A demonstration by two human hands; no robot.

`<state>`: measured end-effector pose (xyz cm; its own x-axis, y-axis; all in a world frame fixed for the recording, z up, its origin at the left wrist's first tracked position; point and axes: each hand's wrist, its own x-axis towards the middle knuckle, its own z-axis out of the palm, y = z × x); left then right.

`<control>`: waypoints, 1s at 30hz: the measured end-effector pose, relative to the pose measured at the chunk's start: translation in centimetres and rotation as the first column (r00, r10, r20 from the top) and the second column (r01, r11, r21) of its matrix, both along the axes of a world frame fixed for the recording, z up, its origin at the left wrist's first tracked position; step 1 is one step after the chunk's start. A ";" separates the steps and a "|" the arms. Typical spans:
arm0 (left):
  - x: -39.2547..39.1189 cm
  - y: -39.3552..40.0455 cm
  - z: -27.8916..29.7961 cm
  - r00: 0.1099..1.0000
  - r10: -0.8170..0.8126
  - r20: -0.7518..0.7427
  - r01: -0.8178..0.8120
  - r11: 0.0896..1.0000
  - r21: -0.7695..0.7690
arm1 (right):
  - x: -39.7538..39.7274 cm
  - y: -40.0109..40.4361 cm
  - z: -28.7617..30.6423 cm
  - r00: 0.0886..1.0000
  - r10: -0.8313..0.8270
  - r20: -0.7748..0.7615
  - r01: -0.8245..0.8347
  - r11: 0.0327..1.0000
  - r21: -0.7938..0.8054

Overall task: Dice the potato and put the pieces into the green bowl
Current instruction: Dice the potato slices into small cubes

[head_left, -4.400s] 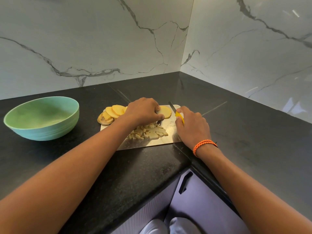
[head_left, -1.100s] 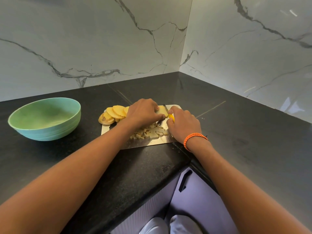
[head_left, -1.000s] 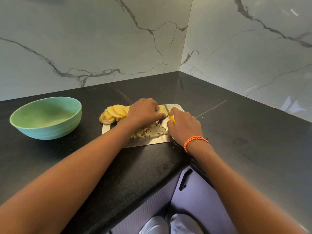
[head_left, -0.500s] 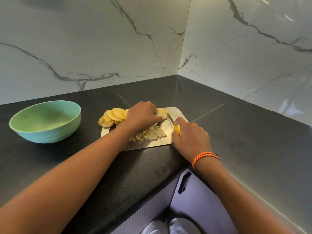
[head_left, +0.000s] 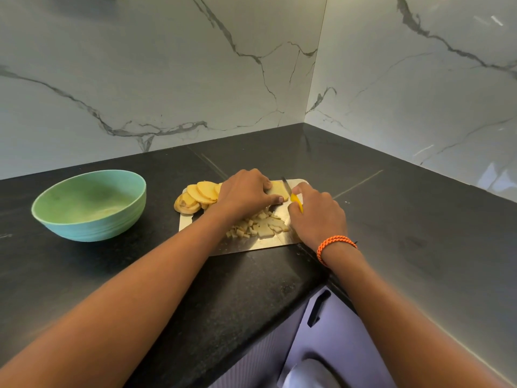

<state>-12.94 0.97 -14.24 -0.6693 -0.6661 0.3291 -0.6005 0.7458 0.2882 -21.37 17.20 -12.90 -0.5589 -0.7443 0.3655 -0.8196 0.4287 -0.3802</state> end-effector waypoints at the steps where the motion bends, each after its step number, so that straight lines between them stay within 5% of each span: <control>1: 0.0 0.0 0.1 1.000 -0.002 0.001 0.002 1.000 -0.001 | -0.1 -0.1 -0.1 1.000 0.011 0.009 -0.011 1.000 0.006; 30: -1.0 0.6 -0.1 0.998 0.046 0.049 -0.045 0.998 -0.033 | 1.4 4.2 -0.2 0.999 0.007 -0.036 -0.002 0.992 0.123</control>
